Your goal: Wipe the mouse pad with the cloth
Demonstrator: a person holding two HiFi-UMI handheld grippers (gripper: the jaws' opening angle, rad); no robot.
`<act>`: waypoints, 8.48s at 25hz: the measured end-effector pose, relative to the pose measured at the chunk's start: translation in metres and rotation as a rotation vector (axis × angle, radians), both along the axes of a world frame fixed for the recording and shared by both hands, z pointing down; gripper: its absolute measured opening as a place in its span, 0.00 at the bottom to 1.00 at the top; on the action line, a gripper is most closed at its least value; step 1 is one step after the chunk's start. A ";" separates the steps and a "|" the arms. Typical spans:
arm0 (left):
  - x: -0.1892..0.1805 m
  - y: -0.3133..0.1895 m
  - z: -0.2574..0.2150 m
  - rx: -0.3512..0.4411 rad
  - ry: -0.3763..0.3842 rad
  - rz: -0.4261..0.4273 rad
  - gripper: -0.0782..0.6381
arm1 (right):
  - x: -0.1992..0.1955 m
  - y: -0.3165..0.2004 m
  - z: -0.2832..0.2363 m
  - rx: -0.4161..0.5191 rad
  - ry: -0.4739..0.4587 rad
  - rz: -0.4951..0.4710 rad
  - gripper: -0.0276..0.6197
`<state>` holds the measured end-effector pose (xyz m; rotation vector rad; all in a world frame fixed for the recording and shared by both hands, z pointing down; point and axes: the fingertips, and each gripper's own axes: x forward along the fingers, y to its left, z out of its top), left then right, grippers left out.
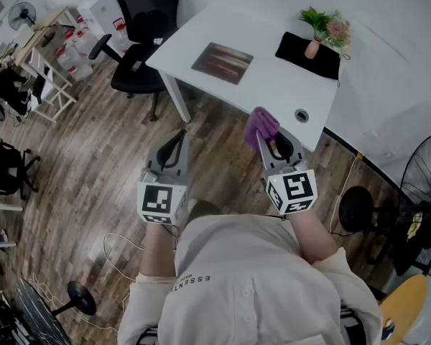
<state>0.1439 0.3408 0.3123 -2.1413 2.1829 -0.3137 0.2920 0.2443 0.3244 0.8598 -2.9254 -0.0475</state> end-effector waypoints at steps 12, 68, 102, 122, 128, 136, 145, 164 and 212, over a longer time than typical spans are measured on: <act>0.003 -0.011 0.003 -0.008 0.014 -0.002 0.11 | 0.002 -0.013 0.003 -0.035 -0.003 -0.006 0.18; -0.326 -0.454 0.072 -0.130 0.135 0.493 0.11 | -0.343 -0.387 0.142 -0.535 0.269 0.303 0.19; -0.276 -0.522 0.136 -0.255 0.120 0.507 0.11 | -0.339 -0.439 0.271 -0.875 0.340 0.187 0.20; -0.213 -0.529 0.133 -0.250 0.088 0.636 0.11 | -0.211 -0.438 0.274 -0.913 0.370 0.381 0.21; -0.210 -0.530 0.126 -0.242 0.093 0.643 0.11 | -0.176 -0.438 0.275 -0.938 0.429 0.474 0.21; -0.231 -0.517 0.113 -0.225 0.085 0.655 0.11 | -0.192 -0.430 0.237 -0.874 0.443 0.482 0.21; -0.285 -0.499 0.109 -0.237 0.085 0.630 0.11 | -0.316 -0.394 0.227 -0.848 0.408 0.274 0.21; -0.345 -0.479 0.129 -0.274 0.089 0.597 0.11 | -0.380 -0.379 0.270 -0.857 0.504 0.266 0.21; -0.241 -0.485 0.097 -0.189 0.089 0.654 0.11 | -0.213 -0.383 0.226 -0.836 0.498 0.454 0.21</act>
